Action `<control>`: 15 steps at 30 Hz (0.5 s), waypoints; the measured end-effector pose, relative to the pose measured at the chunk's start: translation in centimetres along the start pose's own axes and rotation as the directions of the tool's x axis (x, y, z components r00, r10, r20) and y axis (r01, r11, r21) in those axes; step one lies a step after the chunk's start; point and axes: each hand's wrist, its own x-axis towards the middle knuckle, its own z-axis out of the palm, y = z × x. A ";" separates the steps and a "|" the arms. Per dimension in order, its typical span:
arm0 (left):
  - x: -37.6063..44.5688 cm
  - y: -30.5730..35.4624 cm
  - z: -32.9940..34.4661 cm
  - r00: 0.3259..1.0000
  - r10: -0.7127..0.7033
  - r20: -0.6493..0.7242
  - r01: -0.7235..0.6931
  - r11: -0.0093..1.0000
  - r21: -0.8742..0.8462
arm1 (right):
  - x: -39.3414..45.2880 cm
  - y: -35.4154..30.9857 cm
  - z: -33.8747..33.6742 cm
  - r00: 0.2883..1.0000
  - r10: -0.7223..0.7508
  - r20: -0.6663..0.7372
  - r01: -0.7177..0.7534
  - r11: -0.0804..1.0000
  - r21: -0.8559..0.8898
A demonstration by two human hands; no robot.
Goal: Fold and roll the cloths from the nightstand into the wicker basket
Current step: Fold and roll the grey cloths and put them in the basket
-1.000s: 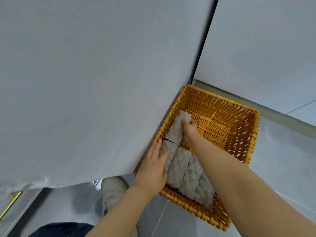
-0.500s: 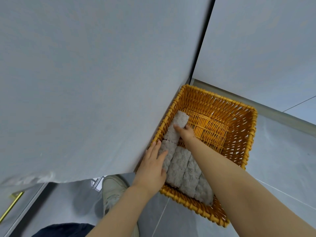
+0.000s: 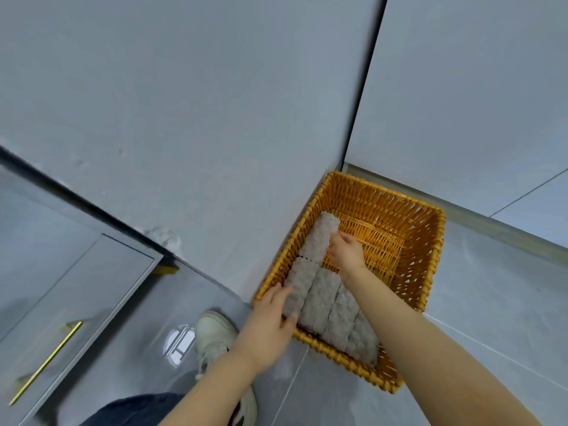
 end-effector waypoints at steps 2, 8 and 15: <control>-1.7 1.1 -0.6 0.998 -0.056 -0.037 0.047 0.975 -0.217 | -3.7 -1.4 -0.4 0.995 -0.078 0.058 0.079 0.997 -0.012; -6.4 5.2 -3.2 0.977 -0.076 -0.199 -0.024 0.889 -0.458 | -13.9 -4.9 -1.0 0.956 -0.180 0.233 0.203 0.976 -0.079; -14.8 10.1 -8.4 0.907 -0.026 -0.419 -0.226 0.811 -0.539 | -26.8 -9.9 -0.6 0.831 -0.387 0.398 0.458 0.884 -0.096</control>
